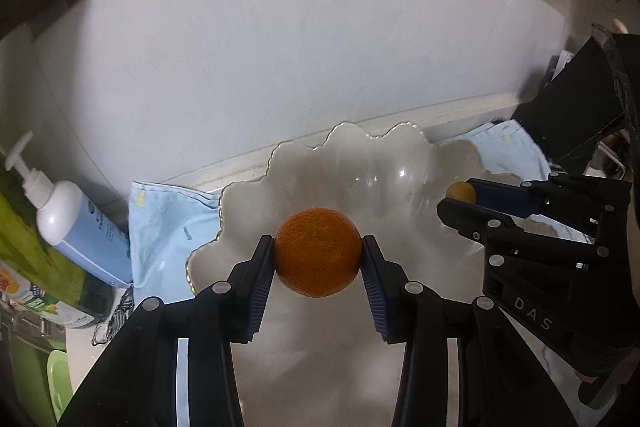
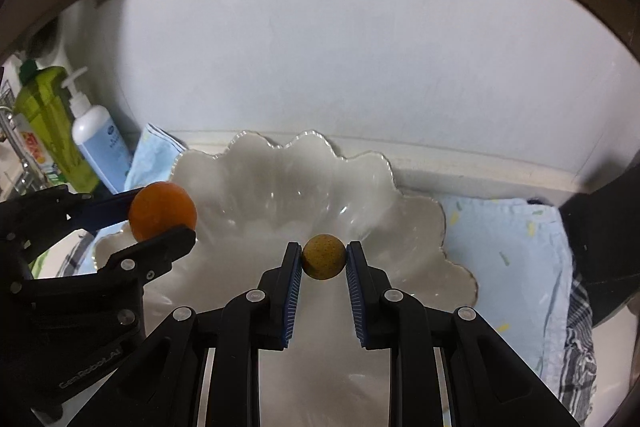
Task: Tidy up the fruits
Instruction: 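Carry the orange in the left tool while the right tool carries the small fruit over the bowl, then open the left tool to drop the orange while the right tool drops the small fruit into the bowl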
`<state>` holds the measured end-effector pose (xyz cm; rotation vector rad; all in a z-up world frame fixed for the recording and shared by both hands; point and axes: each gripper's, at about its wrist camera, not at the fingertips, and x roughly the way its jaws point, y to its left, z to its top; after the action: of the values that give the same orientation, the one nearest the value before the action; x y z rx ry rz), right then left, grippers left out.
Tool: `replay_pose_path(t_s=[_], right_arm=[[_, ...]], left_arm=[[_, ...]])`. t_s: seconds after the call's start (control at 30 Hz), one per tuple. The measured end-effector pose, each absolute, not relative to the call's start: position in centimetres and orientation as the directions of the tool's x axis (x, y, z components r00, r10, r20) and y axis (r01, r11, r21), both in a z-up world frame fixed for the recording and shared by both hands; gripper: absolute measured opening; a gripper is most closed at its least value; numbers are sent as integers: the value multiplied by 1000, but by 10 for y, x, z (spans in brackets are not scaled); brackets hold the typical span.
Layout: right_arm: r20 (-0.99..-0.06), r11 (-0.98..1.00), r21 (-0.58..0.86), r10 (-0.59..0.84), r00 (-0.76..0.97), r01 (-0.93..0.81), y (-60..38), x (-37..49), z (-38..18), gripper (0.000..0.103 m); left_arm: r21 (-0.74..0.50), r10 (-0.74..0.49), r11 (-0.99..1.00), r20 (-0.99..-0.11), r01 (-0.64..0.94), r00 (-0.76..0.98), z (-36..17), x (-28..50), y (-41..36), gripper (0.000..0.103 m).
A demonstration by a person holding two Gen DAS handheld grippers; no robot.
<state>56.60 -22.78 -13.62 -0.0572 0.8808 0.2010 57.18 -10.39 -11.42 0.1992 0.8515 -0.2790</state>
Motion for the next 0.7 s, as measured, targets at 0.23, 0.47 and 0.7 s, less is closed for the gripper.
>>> replay_pose_path(t_s=[0.23, 0.47, 0.7], right_arm=[[-799, 982, 44, 145, 584, -184, -231, 577, -146, 25], [-798, 986, 25, 118, 592, -163, -236, 573, -144, 46], [-776, 990, 0, 88, 624, -140, -239, 559, -129, 56]], left_arm=[[71, -146, 944, -786, 321, 601, -124, 582, -107, 44], [101, -114, 950, -769, 295, 630, -118, 580, -105, 62], [114, -89, 960, -741, 256, 665, -102, 570, -96, 73]])
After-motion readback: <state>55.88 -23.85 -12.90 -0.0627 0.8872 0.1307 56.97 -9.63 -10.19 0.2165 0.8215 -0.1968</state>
